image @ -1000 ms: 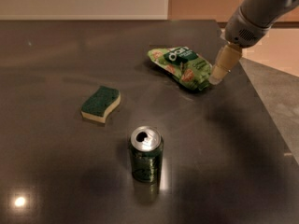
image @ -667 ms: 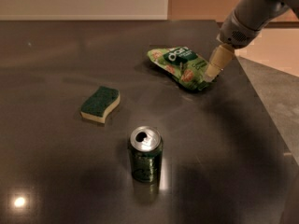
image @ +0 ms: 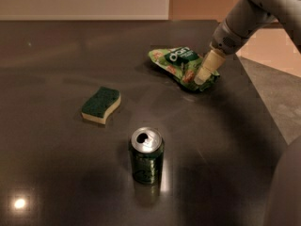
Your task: Move green rice chip bag near green can
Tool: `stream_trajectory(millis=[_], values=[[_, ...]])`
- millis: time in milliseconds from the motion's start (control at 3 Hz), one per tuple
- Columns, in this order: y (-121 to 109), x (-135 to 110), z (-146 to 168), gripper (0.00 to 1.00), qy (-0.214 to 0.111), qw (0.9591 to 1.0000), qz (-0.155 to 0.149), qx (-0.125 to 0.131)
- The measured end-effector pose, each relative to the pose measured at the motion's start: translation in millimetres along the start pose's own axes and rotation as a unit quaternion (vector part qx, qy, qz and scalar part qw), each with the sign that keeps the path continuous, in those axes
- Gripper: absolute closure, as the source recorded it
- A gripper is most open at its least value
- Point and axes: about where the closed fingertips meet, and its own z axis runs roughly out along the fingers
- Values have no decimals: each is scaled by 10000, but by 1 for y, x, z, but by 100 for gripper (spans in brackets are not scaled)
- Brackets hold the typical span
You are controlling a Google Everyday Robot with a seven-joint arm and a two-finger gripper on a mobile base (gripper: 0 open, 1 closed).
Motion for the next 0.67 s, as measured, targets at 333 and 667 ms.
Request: stream_trajectory(millis=[333, 667], values=[[4, 0, 12, 18, -18, 9999, 44, -131], [6, 3, 16, 42, -37, 9998, 72, -184]])
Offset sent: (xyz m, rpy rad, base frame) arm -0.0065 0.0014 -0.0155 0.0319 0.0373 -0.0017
